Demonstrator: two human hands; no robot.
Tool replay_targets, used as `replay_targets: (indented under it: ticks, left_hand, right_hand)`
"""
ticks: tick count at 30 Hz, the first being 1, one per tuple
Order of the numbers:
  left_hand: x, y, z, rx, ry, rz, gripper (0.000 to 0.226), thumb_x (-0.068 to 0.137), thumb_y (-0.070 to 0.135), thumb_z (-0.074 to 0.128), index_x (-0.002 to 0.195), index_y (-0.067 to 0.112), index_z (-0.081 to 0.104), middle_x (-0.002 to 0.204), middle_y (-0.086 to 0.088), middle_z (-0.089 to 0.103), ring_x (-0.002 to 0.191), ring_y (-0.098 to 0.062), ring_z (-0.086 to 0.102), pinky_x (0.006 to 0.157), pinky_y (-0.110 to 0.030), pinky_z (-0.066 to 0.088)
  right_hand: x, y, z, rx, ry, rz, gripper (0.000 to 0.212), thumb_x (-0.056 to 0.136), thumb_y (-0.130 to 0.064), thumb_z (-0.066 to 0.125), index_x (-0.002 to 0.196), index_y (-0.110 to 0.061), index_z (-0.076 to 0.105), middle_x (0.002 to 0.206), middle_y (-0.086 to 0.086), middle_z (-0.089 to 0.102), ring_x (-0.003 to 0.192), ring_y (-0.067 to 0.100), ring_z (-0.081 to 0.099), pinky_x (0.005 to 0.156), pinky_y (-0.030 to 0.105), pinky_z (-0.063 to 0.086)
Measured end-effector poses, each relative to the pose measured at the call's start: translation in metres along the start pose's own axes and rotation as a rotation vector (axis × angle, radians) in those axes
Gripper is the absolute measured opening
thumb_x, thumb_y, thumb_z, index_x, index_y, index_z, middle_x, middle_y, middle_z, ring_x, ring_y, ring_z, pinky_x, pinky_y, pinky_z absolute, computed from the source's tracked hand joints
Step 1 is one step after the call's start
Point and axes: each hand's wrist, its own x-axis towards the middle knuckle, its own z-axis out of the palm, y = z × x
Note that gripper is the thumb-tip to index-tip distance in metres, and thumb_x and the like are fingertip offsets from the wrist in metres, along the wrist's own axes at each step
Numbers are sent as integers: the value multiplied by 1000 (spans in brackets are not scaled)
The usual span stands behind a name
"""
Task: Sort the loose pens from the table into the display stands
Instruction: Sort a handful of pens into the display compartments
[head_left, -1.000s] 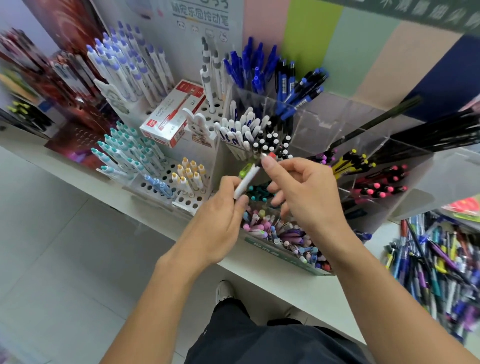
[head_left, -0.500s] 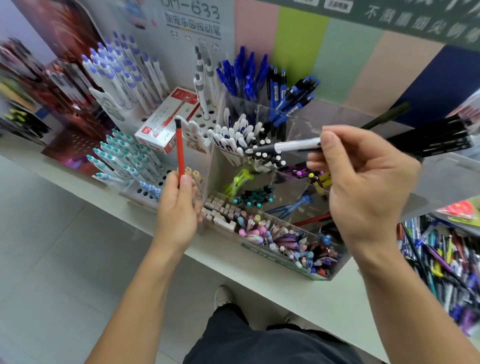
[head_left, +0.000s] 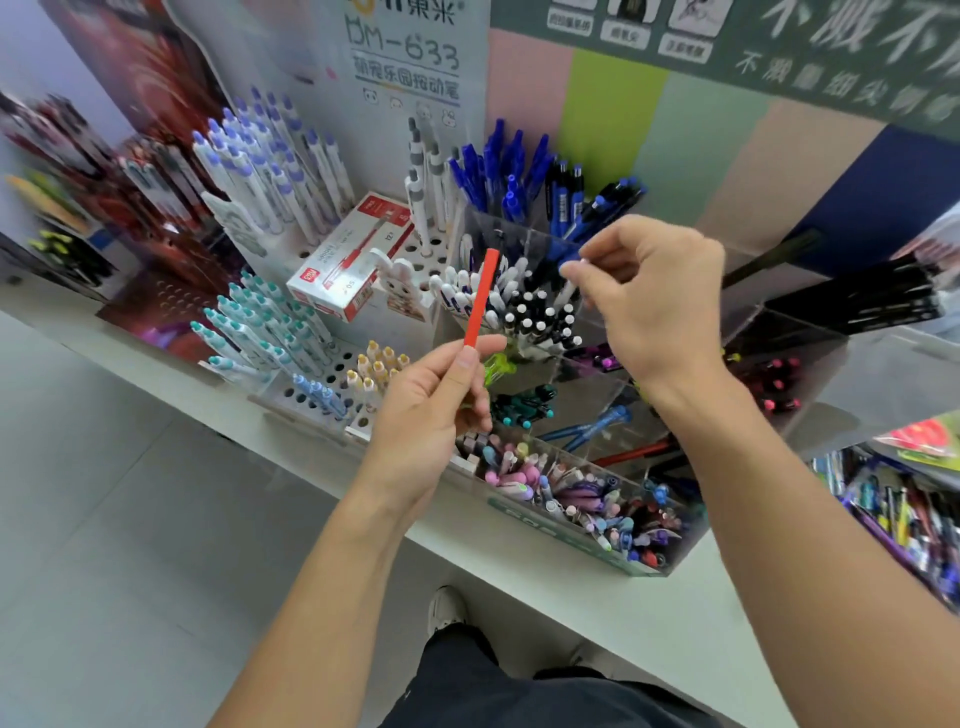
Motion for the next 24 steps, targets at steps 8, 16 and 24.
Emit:
replay_targets:
  ticks: [8, 16, 24]
  left_hand:
    - [7, -1, 19, 24, -32, 43, 12, 104, 18, 48, 113, 16, 56, 76, -1, 68, 67, -12, 58, 62, -23, 49]
    - [10, -9, 44, -6, 72, 62, 15, 104, 22, 50, 103, 17, 64, 84, 3, 66, 74, -12, 62, 64, -25, 50]
    - [14, 0, 74, 313, -213, 244, 17, 91, 9, 70, 97, 25, 75, 76, 10, 72, 67, -6, 60, 63, -20, 50]
  right_hand:
    - [-7, 4, 6, -16, -4, 60, 7, 85, -22, 80, 79, -18, 78, 67, -9, 70, 62, 4, 65, 69, 34, 58]
    - [-40, 6, 0, -119, -98, 39, 22, 100, -21, 60, 113, -13, 76, 104, 2, 76, 98, 18, 67, 89, 35, 54]
    - [-58, 22, -114, 579, -127, 367, 25, 91, -26, 66, 104, -5, 72, 72, 5, 67, 59, 17, 60, 53, 22, 52]
